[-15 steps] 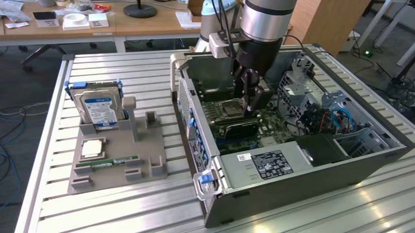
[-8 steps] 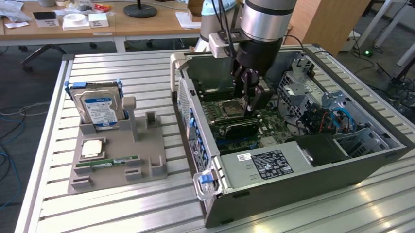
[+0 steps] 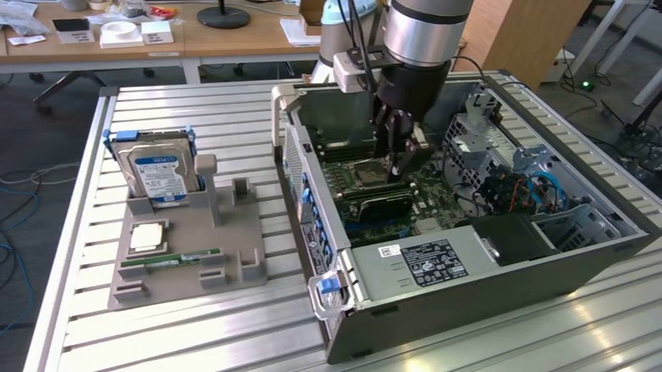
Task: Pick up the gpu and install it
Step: 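Press down on the gpu until it lock into place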
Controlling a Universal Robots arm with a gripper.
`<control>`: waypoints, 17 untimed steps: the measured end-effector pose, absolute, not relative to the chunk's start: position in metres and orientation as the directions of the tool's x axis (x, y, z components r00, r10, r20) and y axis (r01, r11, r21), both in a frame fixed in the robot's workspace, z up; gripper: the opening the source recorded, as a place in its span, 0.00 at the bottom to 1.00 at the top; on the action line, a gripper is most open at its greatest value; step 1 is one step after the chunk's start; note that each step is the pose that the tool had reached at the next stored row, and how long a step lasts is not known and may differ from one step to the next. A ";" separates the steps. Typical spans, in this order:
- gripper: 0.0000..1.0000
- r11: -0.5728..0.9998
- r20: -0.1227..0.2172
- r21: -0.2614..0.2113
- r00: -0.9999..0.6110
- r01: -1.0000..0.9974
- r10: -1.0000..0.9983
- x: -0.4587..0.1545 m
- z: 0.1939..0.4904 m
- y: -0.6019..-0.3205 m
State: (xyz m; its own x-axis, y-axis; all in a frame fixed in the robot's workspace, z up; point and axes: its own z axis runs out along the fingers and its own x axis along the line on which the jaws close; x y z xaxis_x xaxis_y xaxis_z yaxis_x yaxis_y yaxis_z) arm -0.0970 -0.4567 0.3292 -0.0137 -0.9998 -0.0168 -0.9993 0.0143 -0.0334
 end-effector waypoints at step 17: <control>0.11 0.014 -0.017 -0.033 -0.014 -0.999 -1.000 -0.097 0.329 -0.457</control>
